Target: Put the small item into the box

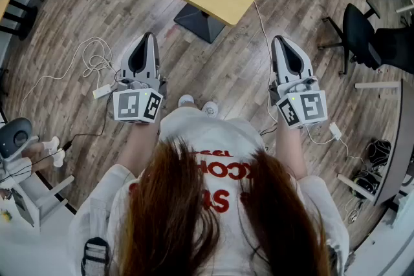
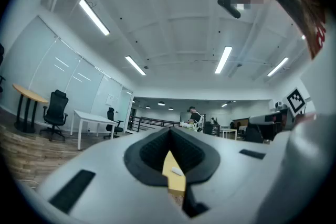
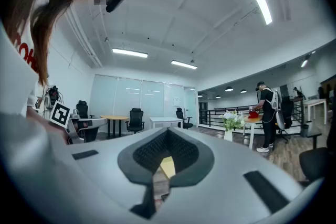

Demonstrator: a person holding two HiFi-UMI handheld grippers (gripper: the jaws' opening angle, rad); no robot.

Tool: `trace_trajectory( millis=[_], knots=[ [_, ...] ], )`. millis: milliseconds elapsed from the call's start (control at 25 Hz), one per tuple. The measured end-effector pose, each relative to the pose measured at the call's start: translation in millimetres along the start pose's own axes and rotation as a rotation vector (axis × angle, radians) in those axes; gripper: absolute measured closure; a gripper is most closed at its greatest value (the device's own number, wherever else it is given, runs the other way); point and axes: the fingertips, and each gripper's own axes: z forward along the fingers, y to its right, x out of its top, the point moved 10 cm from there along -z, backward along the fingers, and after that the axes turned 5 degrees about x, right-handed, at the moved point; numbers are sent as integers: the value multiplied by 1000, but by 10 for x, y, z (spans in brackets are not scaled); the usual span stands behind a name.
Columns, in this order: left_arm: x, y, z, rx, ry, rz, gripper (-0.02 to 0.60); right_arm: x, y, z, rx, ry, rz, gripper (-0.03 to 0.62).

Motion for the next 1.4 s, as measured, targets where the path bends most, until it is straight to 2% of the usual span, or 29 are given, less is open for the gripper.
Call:
trace_trajectory(
  millis=[360, 600, 920, 1400],
  knots=[
    [28, 33, 58, 14, -17, 18, 575, 6, 117, 64, 33, 19, 64, 589],
    [-40, -58, 332, 16, -31, 10, 575, -42, 246, 321, 39, 4, 84, 589],
    [-141, -301, 1074, -5, -25, -14, 575, -23, 576, 907, 22, -4, 84, 589],
    [-146, -887, 2454, -88, -7, -20, 575, 105, 1058, 2020, -56, 9, 59, 589]
  ],
)
